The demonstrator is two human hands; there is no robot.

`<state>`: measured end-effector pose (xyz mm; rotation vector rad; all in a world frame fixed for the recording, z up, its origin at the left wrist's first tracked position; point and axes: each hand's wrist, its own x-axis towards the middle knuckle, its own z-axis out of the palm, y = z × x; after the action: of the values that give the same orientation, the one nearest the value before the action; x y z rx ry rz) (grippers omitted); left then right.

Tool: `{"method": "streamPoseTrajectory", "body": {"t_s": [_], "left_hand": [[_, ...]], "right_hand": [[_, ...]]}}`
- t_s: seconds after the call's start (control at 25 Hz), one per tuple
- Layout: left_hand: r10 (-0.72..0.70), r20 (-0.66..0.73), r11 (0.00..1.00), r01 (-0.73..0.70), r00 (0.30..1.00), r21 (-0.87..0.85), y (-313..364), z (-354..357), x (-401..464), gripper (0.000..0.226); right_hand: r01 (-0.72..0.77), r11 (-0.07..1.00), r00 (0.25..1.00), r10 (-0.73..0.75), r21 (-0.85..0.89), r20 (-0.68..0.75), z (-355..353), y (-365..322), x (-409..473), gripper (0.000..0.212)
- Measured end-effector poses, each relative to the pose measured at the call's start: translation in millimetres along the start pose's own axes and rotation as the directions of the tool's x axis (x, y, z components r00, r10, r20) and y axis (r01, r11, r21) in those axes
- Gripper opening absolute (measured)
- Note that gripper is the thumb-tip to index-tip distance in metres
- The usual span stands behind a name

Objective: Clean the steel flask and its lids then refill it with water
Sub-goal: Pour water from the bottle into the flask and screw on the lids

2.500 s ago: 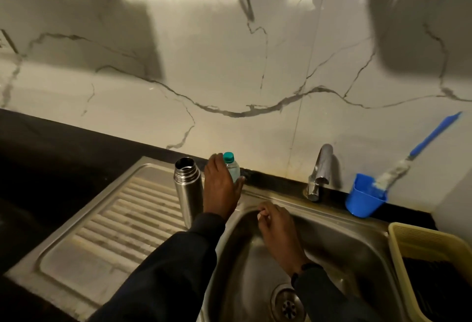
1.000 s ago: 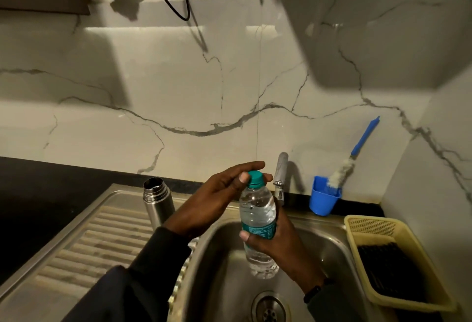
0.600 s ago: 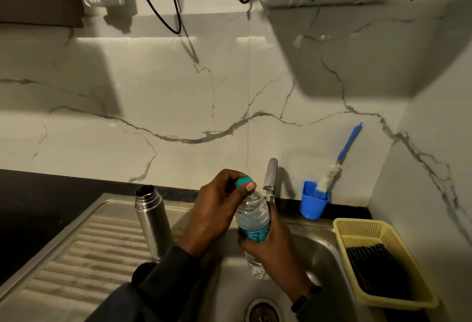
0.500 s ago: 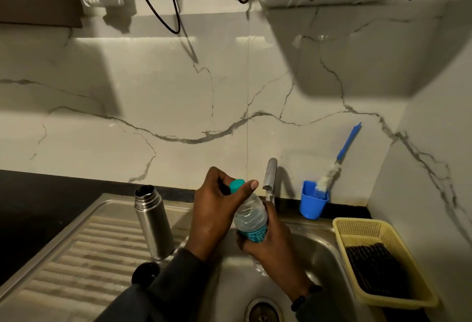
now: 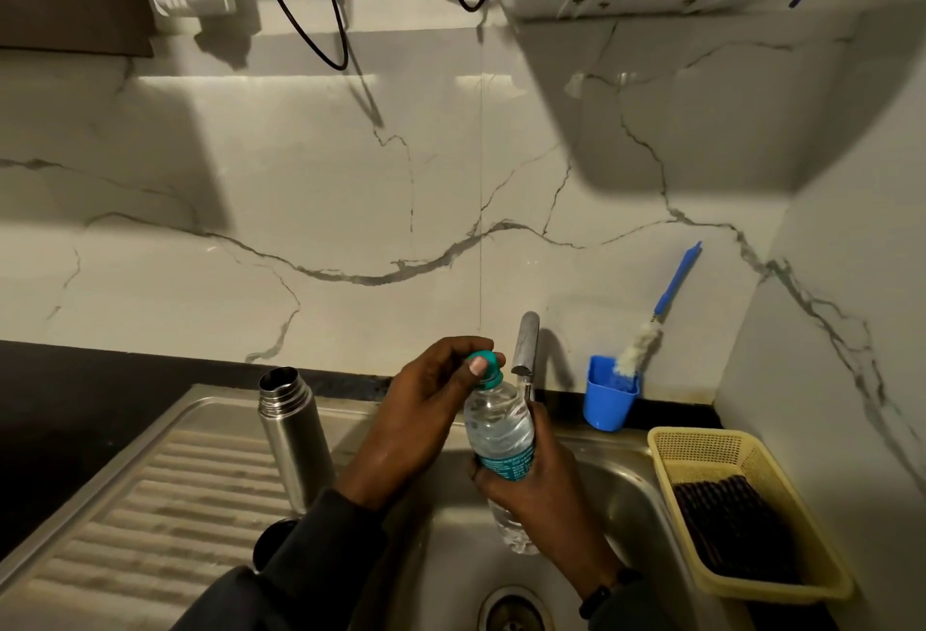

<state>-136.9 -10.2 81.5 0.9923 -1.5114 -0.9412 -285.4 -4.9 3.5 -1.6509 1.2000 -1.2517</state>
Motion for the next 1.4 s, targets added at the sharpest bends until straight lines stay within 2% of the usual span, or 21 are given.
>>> {"method": "streamPoseTrajectory", "body": {"t_s": [0.24, 0.4, 0.48, 0.6, 0.68, 0.88, 1.04, 1.4], "left_hand": [[0.019, -0.278, 0.983, -0.069, 0.961, -0.171, -8, 0, -10, 0.032], [-0.02, -0.286, 0.971, -0.05, 0.958, -0.235, -20, -17, -31, 0.033], [-0.034, -0.276, 0.985, -0.015, 0.96, -0.174, -38, -27, -54, 0.03], [-0.052, -0.195, 0.989, 0.077, 0.979, 0.124, -83, -45, -103, 0.033], [-0.099, -0.097, 0.935, 0.125, 0.99, 0.331, -114, -52, -141, 0.042], [-0.213, 0.019, 0.83, 0.171, 0.977, 0.531, -165, -58, -214, 0.044], [-0.24, 0.078, 0.779, 0.144, 0.968, 0.611, -183, -56, -239, 0.048], [-0.298, 0.069, 0.738, 0.184, 0.952, 0.65, -192, -57, -249, 0.065]], "right_hand": [[-0.02, 0.999, 0.998, 0.019, 0.031, 0.056, 8, 5, -6, 0.065], [-0.052, 0.994, 0.994, 0.042, 0.1, 0.097, 11, 10, -17, 0.061], [-0.054, 0.992, 0.993, 0.042, 0.113, 0.107, 15, 15, -26, 0.059], [-0.055, 0.994, 0.991, 0.042, 0.099, 0.13, 20, 21, -37, 0.055], [-0.052, 0.996, 0.99, 0.041, 0.077, 0.135, 22, 24, -43, 0.054], [-0.09, 0.995, 0.974, 0.077, 0.051, 0.212, 31, 34, -57, 0.056], [-0.097, 0.995, 0.962, 0.087, 0.025, 0.26, 35, 36, -64, 0.057], [-0.092, 0.996, 0.951, 0.082, 0.021, 0.3, 35, 38, -70, 0.055]]}}
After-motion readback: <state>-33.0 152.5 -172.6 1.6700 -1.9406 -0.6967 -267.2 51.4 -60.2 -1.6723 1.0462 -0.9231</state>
